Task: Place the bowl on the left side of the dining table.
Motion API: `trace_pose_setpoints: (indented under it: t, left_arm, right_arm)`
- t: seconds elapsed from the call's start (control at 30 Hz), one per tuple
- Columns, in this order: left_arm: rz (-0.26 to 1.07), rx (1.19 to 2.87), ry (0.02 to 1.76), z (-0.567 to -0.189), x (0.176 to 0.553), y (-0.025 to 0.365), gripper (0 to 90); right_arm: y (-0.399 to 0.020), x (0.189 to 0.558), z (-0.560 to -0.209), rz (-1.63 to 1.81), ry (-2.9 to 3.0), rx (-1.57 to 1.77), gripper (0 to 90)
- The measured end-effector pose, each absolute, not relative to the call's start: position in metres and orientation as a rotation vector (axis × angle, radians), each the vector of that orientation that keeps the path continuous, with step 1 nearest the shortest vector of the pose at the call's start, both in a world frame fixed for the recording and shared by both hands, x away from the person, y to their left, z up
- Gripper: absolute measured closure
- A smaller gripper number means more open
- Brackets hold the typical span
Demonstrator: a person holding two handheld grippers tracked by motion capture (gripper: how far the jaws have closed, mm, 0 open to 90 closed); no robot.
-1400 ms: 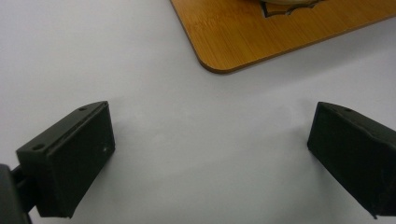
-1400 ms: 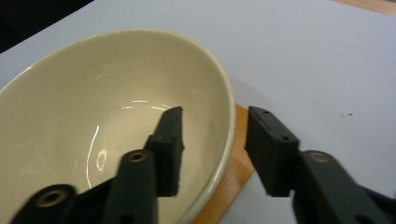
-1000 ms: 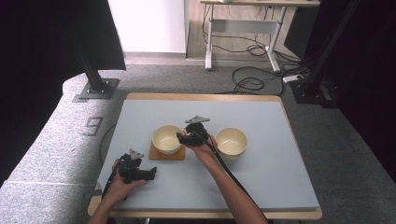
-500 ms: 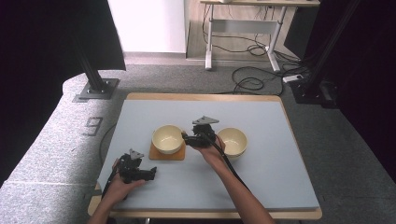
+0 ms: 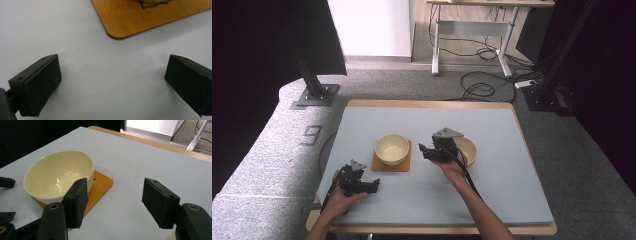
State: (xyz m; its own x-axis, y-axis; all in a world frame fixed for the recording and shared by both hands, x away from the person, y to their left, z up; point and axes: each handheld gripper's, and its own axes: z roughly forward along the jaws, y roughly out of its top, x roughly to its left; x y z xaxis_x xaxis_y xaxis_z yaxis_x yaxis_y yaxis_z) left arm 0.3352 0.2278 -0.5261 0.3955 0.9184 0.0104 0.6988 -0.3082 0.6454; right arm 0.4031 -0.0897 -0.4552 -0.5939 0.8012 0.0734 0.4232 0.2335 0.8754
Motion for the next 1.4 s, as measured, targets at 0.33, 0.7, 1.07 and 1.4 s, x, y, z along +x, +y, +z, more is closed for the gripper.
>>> trace_pose_setpoints:
  t: [0.33,0.7,1.07,1.4]
  left_arm:
    - [0.515,2.103,1.376,-0.526,0.335,0.228,0.7]
    - [0.514,2.102,1.376,-0.526,0.335,0.228,0.7]
    - [0.514,2.103,1.376,-0.526,0.335,0.228,0.7]
    - [0.517,2.101,1.376,-0.526,0.335,0.227,0.7]
  right_arm:
    - [-0.124,0.390,-0.454,1.281,2.085,1.154,36.0]
    - [-0.164,0.375,-0.455,1.255,2.036,1.191,35.7]
    - [-0.202,0.359,-0.461,1.247,2.000,1.270,35.4]
    - [-0.235,0.341,-0.461,1.234,1.949,1.280,35.9]
